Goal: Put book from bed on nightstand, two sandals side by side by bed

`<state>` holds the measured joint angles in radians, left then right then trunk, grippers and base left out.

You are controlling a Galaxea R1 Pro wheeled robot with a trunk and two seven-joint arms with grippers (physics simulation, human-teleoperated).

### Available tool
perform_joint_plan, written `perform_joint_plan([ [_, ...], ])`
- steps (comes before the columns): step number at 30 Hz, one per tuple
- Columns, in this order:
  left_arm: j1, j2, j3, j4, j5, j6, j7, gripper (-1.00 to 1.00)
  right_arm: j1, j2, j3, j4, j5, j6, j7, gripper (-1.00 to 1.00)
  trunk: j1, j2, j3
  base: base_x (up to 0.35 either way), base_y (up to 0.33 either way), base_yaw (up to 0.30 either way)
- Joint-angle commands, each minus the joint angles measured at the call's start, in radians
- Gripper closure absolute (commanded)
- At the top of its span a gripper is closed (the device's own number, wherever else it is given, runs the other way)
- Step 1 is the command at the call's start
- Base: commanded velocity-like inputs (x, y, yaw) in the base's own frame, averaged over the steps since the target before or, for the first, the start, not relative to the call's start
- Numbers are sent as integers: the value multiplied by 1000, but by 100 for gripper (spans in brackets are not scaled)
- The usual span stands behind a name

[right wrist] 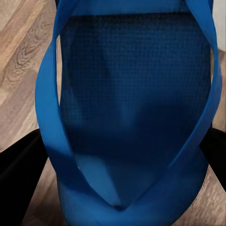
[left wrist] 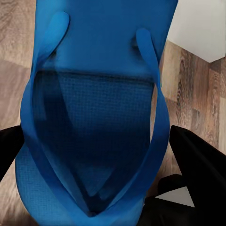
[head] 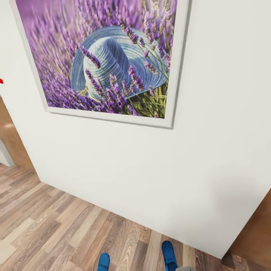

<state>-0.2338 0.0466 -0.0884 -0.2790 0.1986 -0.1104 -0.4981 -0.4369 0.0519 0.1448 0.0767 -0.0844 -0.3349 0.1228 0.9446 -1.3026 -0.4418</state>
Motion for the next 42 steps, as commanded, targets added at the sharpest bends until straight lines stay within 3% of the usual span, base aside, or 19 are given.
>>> perform_joint_plan([
  [1,-1,1,-8,1,9,-5,0,100,-2,0,7,5,-9,-7,5,100,0,-1,-1,0,0,292],
  [42,-1,1,-8,1,9,-5,0,100,-2,0,7,5,-9,-7,5,100,0,-1,-1,0,0,292],
])
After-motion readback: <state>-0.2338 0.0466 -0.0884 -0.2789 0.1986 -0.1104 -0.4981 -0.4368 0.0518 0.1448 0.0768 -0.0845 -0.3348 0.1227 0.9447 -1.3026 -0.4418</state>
